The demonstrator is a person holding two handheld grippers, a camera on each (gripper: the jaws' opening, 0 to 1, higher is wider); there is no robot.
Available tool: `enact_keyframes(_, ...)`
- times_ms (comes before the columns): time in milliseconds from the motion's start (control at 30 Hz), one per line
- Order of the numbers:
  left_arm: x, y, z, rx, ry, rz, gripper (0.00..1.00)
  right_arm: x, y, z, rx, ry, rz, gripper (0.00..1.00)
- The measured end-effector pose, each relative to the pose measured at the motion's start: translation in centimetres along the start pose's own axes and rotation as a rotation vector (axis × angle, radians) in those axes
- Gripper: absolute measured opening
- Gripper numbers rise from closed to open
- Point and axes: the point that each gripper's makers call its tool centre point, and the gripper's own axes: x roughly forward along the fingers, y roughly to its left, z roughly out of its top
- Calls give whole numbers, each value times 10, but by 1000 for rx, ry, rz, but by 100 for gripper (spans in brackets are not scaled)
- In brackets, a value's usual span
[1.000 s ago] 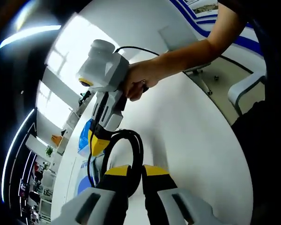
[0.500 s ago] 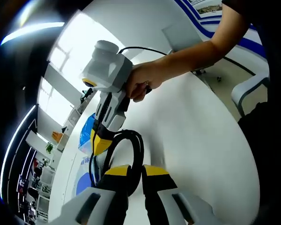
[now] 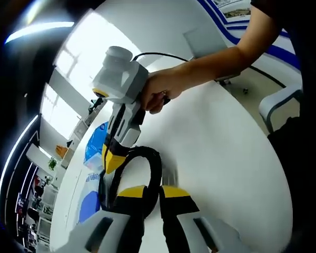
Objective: Arrange the tabletop items into an orderly group along one side of the table until the central work area is clear of visible clutter.
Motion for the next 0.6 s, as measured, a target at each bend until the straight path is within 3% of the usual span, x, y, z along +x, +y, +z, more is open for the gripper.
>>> enact_keyframes(267, -1, 0, -4, -26, 7, 2, 11, 1, -2, -7, 41, 9, -6, 3)
enact_keyframes(500, -5, 0, -5, -39, 3, 7, 15, -1, -5, -6, 54, 5, -23, 16)
enact_keyframes(600, -6, 1, -5, -70, -7, 16, 16, -2, -6, -6, 56, 3, -26, 16)
